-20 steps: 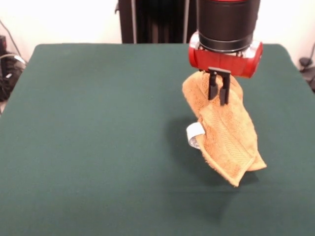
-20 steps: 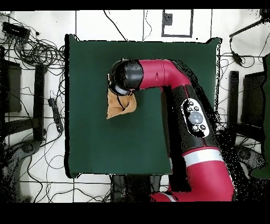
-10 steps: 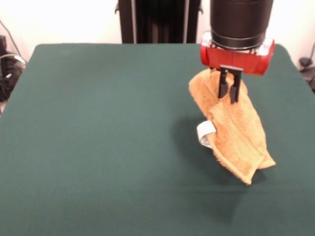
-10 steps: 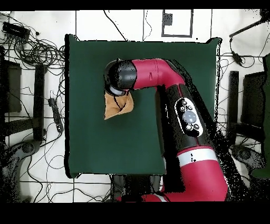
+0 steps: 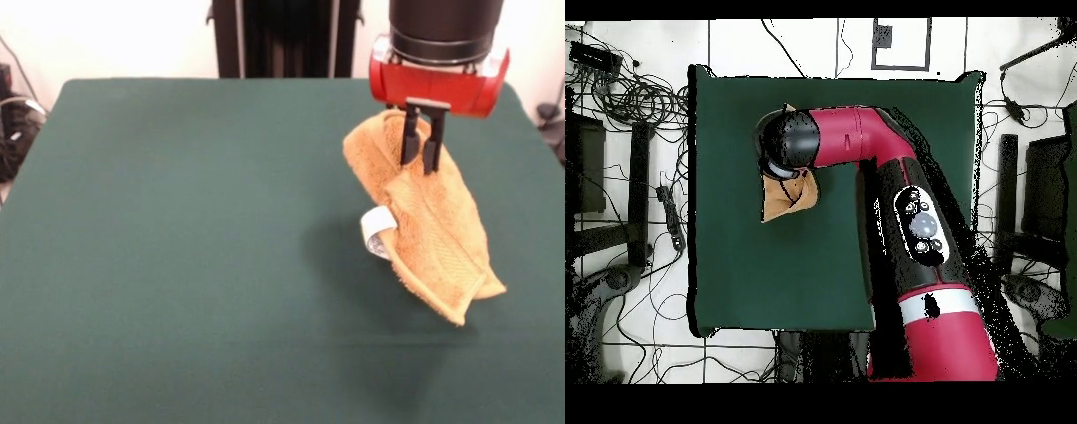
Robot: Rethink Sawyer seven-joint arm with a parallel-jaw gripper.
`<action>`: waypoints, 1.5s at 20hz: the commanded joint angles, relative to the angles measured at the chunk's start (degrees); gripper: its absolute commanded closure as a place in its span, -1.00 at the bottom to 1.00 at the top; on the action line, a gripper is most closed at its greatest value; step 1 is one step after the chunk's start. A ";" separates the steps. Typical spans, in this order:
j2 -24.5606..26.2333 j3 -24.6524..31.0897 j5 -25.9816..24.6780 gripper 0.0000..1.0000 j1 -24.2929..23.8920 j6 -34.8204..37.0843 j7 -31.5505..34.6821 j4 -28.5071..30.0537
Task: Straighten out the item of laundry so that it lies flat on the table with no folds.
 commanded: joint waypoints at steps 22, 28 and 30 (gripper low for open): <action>3.14 1.33 -8.79 1.00 -9.35 -18.69 -8.57 16.01; 8.51 3.01 -11.40 1.00 -13.35 -20.54 -10.74 12.78; 9.93 3.32 -12.89 1.00 -14.08 -20.45 -12.30 11.23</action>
